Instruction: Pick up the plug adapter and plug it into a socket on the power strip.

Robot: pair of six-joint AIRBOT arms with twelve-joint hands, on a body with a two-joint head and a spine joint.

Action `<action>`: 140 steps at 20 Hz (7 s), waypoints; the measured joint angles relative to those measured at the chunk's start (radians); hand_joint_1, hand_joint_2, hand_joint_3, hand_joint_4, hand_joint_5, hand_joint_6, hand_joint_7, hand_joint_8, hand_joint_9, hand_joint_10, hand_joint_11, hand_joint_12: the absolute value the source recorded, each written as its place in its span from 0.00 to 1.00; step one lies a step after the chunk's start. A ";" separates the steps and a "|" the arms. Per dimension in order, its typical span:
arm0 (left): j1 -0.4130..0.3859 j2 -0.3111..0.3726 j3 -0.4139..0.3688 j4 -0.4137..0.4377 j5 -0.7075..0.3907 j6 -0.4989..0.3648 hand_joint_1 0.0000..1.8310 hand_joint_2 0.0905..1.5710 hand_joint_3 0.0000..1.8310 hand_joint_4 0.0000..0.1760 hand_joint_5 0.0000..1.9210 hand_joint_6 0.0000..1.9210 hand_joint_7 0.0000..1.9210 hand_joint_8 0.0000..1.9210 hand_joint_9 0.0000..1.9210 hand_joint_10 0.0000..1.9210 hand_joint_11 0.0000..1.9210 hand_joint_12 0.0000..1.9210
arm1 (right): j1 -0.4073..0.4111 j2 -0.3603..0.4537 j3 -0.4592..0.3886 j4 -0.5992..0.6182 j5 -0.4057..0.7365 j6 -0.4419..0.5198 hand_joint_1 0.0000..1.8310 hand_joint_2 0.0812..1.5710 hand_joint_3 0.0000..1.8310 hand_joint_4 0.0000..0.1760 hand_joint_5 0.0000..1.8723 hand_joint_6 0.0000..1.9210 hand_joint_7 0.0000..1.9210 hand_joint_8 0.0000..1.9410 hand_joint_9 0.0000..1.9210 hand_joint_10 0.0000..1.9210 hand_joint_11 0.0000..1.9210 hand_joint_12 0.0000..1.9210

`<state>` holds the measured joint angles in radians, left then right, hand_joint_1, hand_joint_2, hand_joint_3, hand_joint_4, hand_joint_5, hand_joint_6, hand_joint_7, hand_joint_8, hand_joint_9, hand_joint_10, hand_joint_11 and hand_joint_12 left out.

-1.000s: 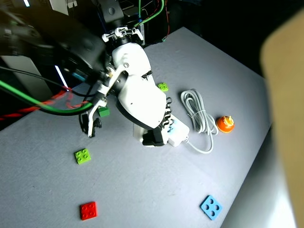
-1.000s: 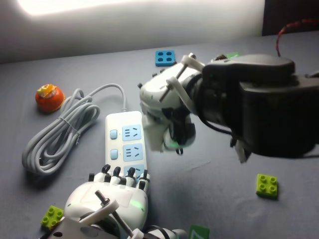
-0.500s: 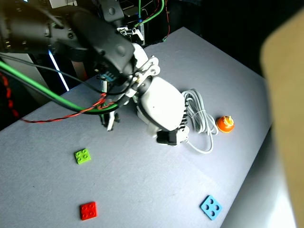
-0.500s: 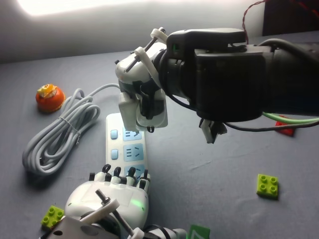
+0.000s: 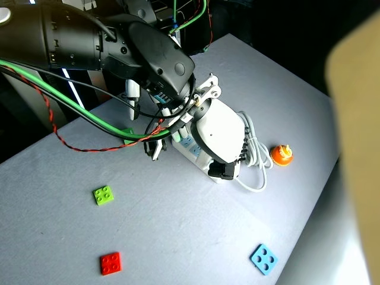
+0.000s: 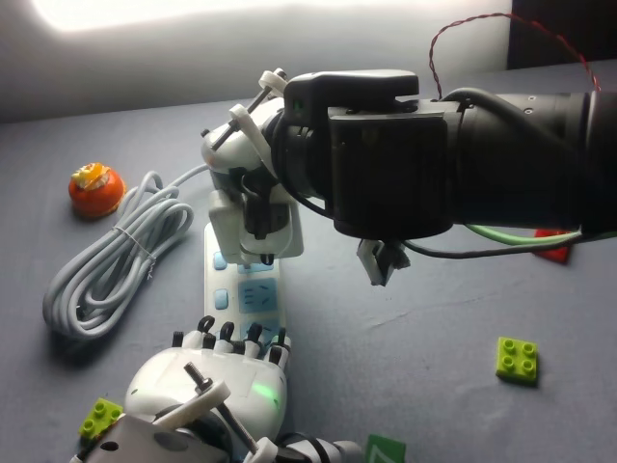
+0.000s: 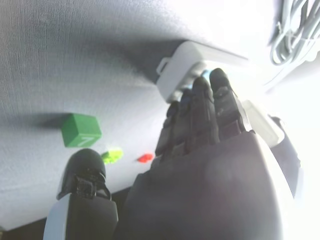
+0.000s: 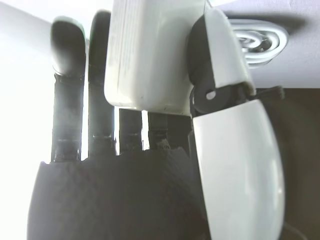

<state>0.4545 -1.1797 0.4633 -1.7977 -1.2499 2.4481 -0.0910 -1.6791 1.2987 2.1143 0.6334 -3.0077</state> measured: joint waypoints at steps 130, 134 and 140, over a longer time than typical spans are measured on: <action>-0.020 0.056 -0.027 -0.043 -0.003 0.020 0.00 0.76 0.00 0.00 0.05 0.00 0.04 0.00 0.03 0.00 0.00 0.12 | 0.098 0.695 -0.642 -0.170 -0.023 -0.005 0.22 0.63 0.00 0.00 0.08 0.00 0.10 0.00 0.12 0.00 0.00 0.42; -0.048 0.075 -0.027 -0.065 -0.023 0.042 0.00 0.76 0.00 0.00 0.06 0.00 0.05 0.00 0.04 0.00 0.00 0.13 | 0.047 0.825 -0.769 -0.304 -0.083 -0.003 0.22 0.65 0.00 0.00 0.11 0.00 0.13 0.00 0.14 0.00 0.00 0.42; -0.102 0.077 -0.022 -0.097 -0.037 0.091 0.01 0.76 0.00 0.00 0.06 0.00 0.06 0.00 0.05 0.00 0.00 0.15 | -0.022 0.856 -0.765 -0.729 -0.134 0.343 0.19 0.66 0.00 0.00 0.12 0.00 0.14 0.00 0.15 0.00 0.00 0.44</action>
<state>0.3527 -1.1023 0.4416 -1.8946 -1.2865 2.5389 -0.1131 -0.8230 0.5335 1.3853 0.4999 -2.6652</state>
